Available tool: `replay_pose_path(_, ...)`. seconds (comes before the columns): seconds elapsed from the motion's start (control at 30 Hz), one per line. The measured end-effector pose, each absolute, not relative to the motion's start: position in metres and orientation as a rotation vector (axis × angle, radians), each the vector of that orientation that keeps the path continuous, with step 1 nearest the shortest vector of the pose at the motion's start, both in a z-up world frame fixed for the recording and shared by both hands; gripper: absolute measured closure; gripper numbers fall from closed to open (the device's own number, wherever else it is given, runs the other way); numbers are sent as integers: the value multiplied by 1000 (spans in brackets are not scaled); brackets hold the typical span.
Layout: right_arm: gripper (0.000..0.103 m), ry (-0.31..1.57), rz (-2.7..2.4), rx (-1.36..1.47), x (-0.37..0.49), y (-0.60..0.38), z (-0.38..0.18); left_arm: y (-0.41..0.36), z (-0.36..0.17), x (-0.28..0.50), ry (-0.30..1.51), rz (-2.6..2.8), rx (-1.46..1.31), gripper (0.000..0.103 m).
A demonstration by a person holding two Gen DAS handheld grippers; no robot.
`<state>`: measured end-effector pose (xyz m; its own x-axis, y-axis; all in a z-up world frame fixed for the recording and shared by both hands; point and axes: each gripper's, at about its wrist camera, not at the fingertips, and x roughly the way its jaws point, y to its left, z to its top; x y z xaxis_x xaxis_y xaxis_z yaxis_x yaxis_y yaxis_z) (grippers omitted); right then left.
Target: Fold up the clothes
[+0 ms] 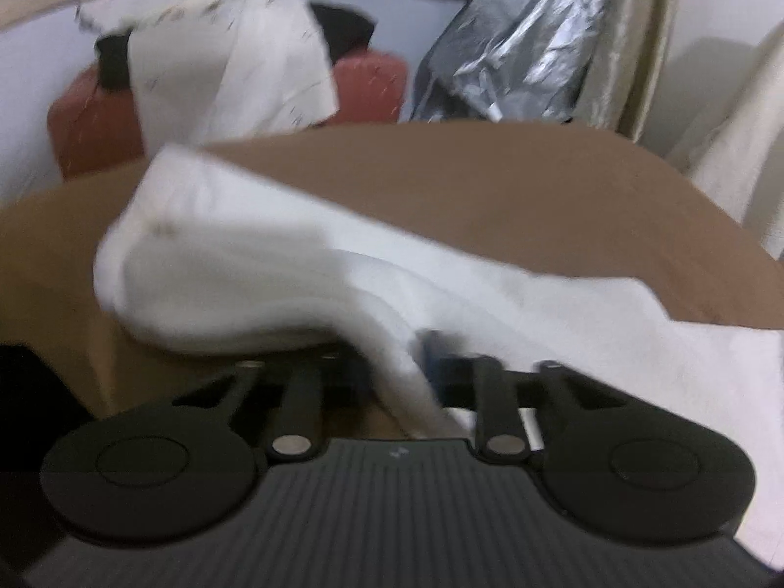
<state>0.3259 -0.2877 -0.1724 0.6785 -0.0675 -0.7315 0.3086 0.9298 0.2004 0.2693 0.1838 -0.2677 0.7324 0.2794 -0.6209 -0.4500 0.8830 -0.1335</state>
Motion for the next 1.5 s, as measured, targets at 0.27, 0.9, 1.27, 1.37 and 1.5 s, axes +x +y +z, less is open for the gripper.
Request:
replay_pose_path(0.27, 91, 869, -369, 162, 431, -271, -204, 174, -254, 266, 557, 363, -258, 89)
replay_pose_path(0.9, 52, 666, -309, 563, 292, -277, -136, 94, -182, 223, 228, -157, -267, 92)
replay_pose_path(1.27, 52, 753, -216, 639, 238, -235, -181, -66, -253, 222, 792, -643, 38, 50)
replay_pose_path(1.37, 52, 764, -148, 570, 231, -212, -175, -37, -242, 223, 792, -645, -60, 44)
replay_pose_path(1.5, 52, 765, 20, 531, 235, -180, -164, 15, -230, 236, 790, -573, -301, 39)
